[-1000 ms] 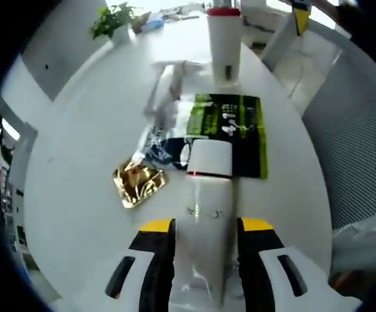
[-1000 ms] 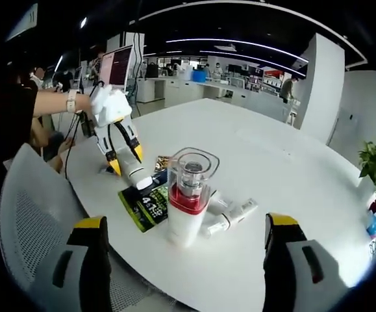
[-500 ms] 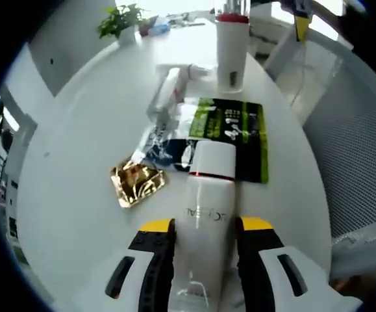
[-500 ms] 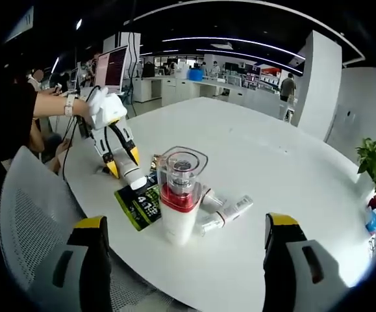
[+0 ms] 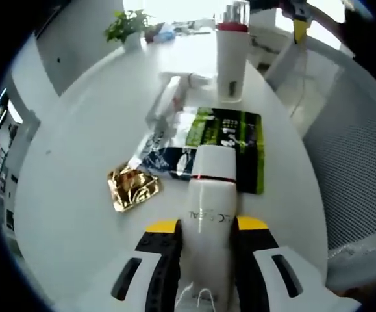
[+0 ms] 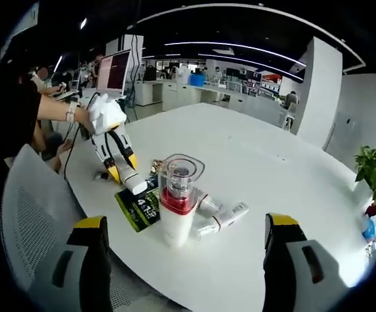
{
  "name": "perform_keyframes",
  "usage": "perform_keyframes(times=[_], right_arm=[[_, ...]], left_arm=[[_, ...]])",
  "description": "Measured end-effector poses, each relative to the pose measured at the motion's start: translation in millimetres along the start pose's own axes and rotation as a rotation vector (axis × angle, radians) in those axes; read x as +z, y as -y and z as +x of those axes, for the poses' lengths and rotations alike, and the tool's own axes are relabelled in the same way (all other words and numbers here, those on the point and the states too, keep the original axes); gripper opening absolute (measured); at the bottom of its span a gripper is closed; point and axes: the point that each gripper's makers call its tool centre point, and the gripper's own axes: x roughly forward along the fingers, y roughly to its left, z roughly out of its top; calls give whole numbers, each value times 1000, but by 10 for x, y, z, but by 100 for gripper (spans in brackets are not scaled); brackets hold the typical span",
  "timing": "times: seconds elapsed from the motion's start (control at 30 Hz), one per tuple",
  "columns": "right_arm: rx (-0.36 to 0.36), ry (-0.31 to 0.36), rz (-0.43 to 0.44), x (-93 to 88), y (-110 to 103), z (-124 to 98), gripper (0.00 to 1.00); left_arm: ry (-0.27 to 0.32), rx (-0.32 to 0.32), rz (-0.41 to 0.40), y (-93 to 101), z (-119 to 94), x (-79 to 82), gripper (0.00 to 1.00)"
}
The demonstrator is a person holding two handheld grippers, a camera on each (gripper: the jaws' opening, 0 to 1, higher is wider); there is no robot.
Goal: Arrange the skincare products in the storage area until every visible bottle or jar stands upright without overlapping.
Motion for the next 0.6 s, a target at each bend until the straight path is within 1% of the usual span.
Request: perform_keyframes(times=[0.13,0.2,0.27,0.33,0.37,0.4,0.53,0.6], right_arm=[[-2,-10,5,22,-14,13,100],[-10,-1,9,50,-3,-1,100],[-8,-2,9,58,-5,-19,99],[-16,-9,12,57,0,-41,99],[-19,-8,11,60,3,-46,99],[-36,4,5,87,19,-74,99],[-43,12,12,148,14,-123,95],[-35,40,10,266,-11,-174,92]], left_arm=[[-10,26,-16,-12,-12,-10,24],[-13,55,-1,-31,-27,-11,24],[-1,85,-2,-61,-49,3,24],[20,133,-20,-133,-91,27,23],[20,132,-20,-134,-99,28,23],[26,142,-31,-148,-128,39,23],[49,167,-48,-165,-222,87,22],[55,183,-42,-158,-272,119,22]])
